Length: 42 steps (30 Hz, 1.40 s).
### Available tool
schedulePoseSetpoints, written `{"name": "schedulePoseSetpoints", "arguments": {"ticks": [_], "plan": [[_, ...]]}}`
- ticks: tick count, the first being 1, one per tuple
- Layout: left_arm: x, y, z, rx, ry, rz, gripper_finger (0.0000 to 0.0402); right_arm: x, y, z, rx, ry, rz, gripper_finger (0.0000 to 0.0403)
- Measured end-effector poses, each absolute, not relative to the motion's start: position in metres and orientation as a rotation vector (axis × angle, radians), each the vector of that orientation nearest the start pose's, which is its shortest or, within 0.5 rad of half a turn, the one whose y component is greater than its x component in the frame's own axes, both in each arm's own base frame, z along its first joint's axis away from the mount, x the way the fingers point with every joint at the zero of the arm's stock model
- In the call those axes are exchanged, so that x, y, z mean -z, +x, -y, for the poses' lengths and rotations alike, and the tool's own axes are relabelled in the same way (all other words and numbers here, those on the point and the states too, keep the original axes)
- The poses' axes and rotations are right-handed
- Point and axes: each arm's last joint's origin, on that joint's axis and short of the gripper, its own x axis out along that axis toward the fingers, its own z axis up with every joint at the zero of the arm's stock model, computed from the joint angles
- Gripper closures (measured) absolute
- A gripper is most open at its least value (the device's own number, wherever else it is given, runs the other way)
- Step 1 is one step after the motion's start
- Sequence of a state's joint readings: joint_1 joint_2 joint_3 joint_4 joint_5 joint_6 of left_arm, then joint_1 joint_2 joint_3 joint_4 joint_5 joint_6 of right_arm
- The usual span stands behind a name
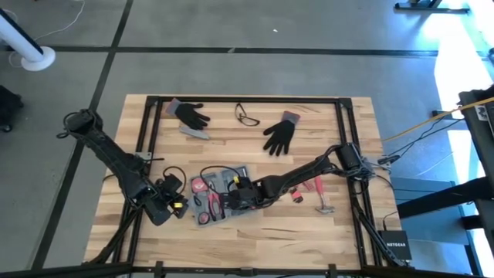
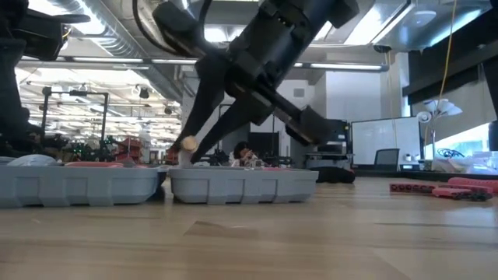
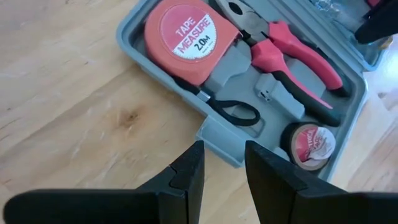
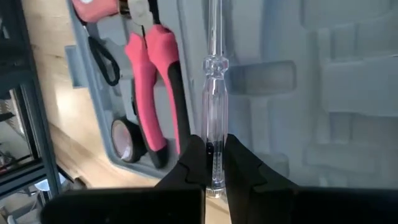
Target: Prefit tool cases
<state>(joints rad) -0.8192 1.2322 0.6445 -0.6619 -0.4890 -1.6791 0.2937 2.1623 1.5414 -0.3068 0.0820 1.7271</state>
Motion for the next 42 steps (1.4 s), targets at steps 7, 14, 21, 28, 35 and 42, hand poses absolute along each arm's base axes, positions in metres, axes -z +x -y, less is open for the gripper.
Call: {"name": "schedulePoseSetpoints", "arguments": {"ticks": [7, 14, 21, 28, 35, 42], "plan": [[-0.178, 0.146, 0.136, -0.551, -0.767, -0.879, 0.0295, -0.151, 0.441, -0.128, 0.637, 1.411, -0.814, 0.0381], [-0.178, 0.146, 0.136, -0.561, -0.784, -0.875, 0.0295, -0.151, 0.44, -0.129, 0.619, 1.423, -0.851, 0.0273], [-0.178, 0.145, 0.136, -0.562, -0.775, -0.878, 0.0295, -0.15, 0.439, -0.129, 0.619, 1.426, -0.869, 0.0217], [-0.178, 0.145, 0.136, -0.557, -0.765, -0.88, 0.0295, -0.17, 0.426, -0.112, 0.735, 1.321, -0.859, 0.0267], [-0.178, 0.145, 0.136, -0.554, -0.758, -0.881, 0.0295, -0.177, 0.438, -0.101, 0.561, 1.24, -0.846, 0.0392], [-0.178, 0.145, 0.136, -0.565, -0.779, -0.876, 0.0295, -0.146, 0.451, -0.101, 0.499, 1.282, -0.89, 0.0402]]}}
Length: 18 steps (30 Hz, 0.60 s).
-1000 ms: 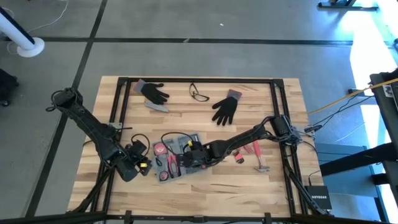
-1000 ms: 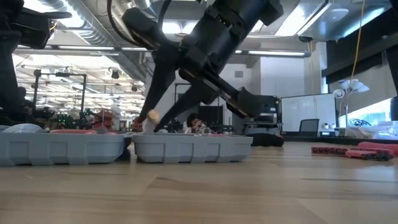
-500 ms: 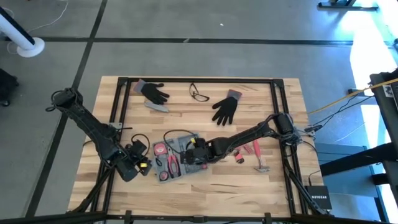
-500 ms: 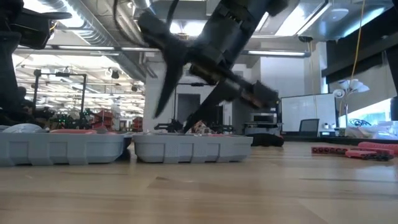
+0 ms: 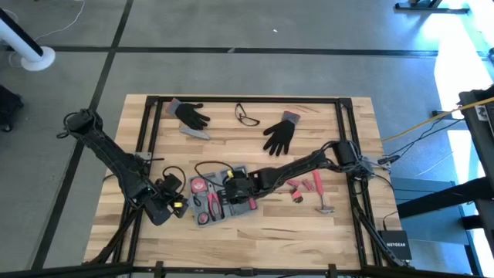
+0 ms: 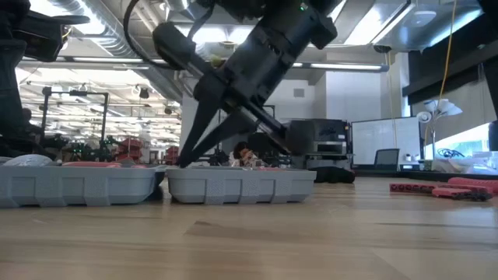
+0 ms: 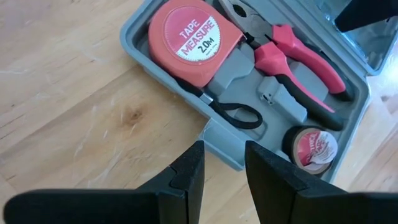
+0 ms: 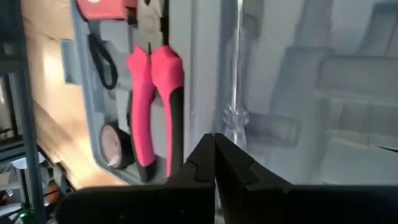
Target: Prefit tool cases
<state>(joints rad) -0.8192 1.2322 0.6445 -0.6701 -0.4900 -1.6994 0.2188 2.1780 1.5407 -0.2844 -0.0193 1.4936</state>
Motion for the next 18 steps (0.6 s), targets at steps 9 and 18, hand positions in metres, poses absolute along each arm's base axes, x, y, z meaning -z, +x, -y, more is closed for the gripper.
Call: {"name": "schedulePoseSetpoints", "arguments": {"ticks": [9, 18], "plan": [[-0.178, 0.145, 0.136, -0.58, -0.808, -0.868, 0.0295, -0.148, 0.453, -0.087, 0.457, 1.232, -0.905, 0.0403], [-0.178, 0.145, 0.135, -0.586, -0.818, -0.866, 0.0295, -0.199, 0.426, -0.055, 0.509, 1.025, -0.962, 0.0403]]}}
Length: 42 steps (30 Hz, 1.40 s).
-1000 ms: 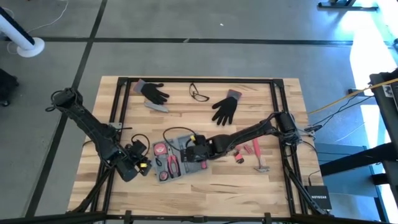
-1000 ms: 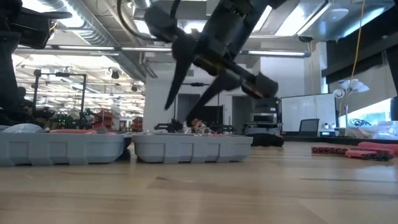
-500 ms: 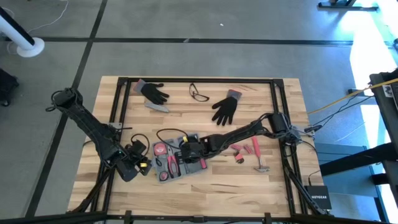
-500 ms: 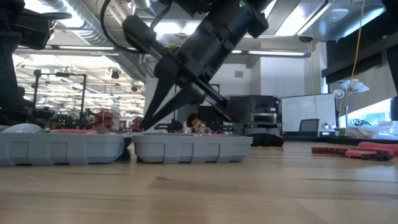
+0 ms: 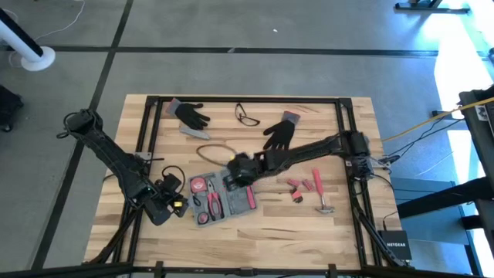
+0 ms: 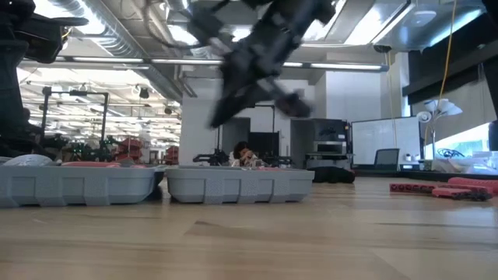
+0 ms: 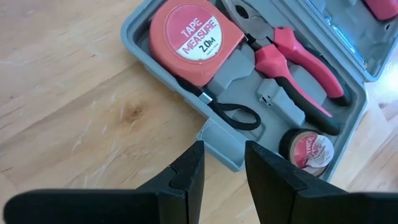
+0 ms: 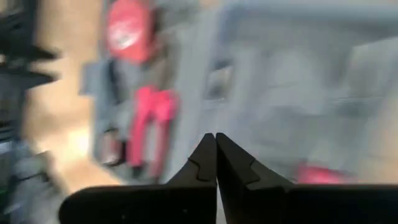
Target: Prefit tool cases
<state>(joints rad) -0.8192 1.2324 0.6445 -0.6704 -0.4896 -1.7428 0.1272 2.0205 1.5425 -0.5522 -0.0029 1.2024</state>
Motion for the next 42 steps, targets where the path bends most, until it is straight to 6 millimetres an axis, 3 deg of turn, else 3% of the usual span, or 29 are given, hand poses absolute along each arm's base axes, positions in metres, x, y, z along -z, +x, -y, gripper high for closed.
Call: {"name": "schedulePoseSetpoints", "arguments": {"ticks": [3, 7, 12, 17, 22, 28, 34, 38, 42], "plan": [[-0.178, 0.146, 0.135, -0.581, -0.803, -0.869, 0.0295, -0.217, 0.397, -0.049, 0.672, 0.914, -1.057, 0.0403], [-0.177, 0.146, 0.131, -0.622, -0.798, -0.849, 0.0295, -0.232, 0.363, -0.061, 0.669, 0.81, -1.211, 0.0403], [-0.177, 0.149, 0.127, -0.655, -0.81, -0.835, 0.0295, -0.222, 0.309, -0.072, 0.671, 0.925, -1.335, 0.0403], [-0.177, 0.15, 0.125, -0.692, -0.856, -0.817, 0.0295, -0.222, 0.254, -0.063, 0.667, 1.093, -1.216, 0.0403], [-0.177, 0.153, 0.121, -0.722, -0.891, -0.799, 0.0295, -0.217, 0.222, -0.054, 0.566, 1.096, -1.085, 0.0403], [-0.178, 0.158, 0.119, -0.715, -0.9, -0.79, 0.0295, -0.198, 0.213, -0.052, 0.436, 0.845, -1.181, 0.0373], [-0.177, 0.159, 0.116, -0.759, -0.96, -0.787, 0.0295, -0.183, 0.223, -0.053, 0.364, 0.619, -1.226, 0.027], [-0.177, 0.161, 0.114, -0.788, -1.002, -0.769, 0.0295, -0.178, 0.224, -0.049, 0.401, 0.594, -1.244, 0.0201], [-0.177, 0.161, 0.113, -0.808, -1.034, -0.757, 0.0295, -0.177, 0.225, -0.05, 0.335, 0.539, -1.256, 0.0166]]}}
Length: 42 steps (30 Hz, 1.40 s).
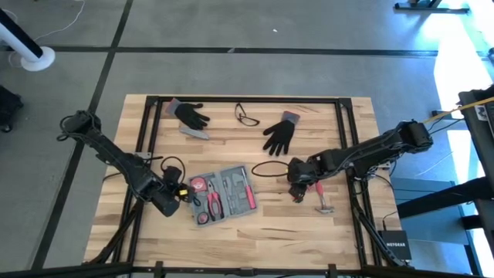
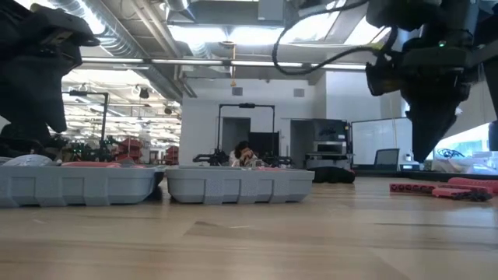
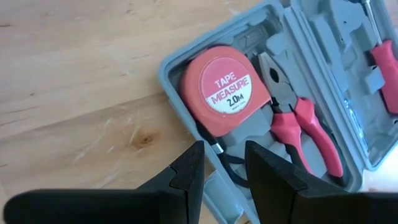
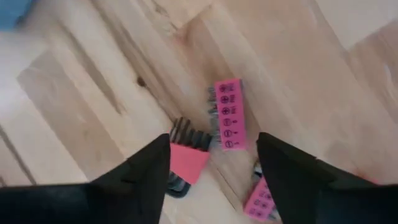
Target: Prefit tool cases
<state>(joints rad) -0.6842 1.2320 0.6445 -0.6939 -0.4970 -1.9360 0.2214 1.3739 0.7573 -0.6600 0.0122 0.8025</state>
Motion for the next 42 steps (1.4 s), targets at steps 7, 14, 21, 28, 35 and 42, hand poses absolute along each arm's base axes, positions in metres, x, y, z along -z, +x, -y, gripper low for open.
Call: {"name": "schedulePoseSetpoints", "arguments": {"ticks": [7, 14, 21, 28, 35, 42], "plan": [[-0.177, 0.16, 0.113, -0.821, -1.053, -0.749, 0.0295, -0.168, 0.231, -0.04, 0.407, 0.48, -1.262, 0.0162], [-0.177, 0.161, 0.112, -0.825, -1.047, -0.75, 0.0295, -0.15, 0.243, -0.039, 0.374, 0.485, -1.294, 0.0162], [-0.177, 0.161, 0.112, -0.822, -1.04, -0.753, 0.0295, -0.133, 0.247, -0.039, 0.413, 0.453, -1.355, 0.0162], [-0.177, 0.161, 0.112, -0.814, -1.023, -0.759, 0.0295, -0.131, 0.247, -0.039, 0.448, 0.459, -1.35, 0.0226], [-0.177, 0.159, 0.111, -0.829, -1.003, -0.768, 0.0295, -0.133, 0.249, -0.039, 0.434, 0.474, -1.355, 0.0337], [-0.177, 0.159, 0.111, -0.828, -1.004, -0.767, 0.0295, -0.157, 0.268, -0.043, 0.389, 0.47, -1.333, 0.0367]]}}
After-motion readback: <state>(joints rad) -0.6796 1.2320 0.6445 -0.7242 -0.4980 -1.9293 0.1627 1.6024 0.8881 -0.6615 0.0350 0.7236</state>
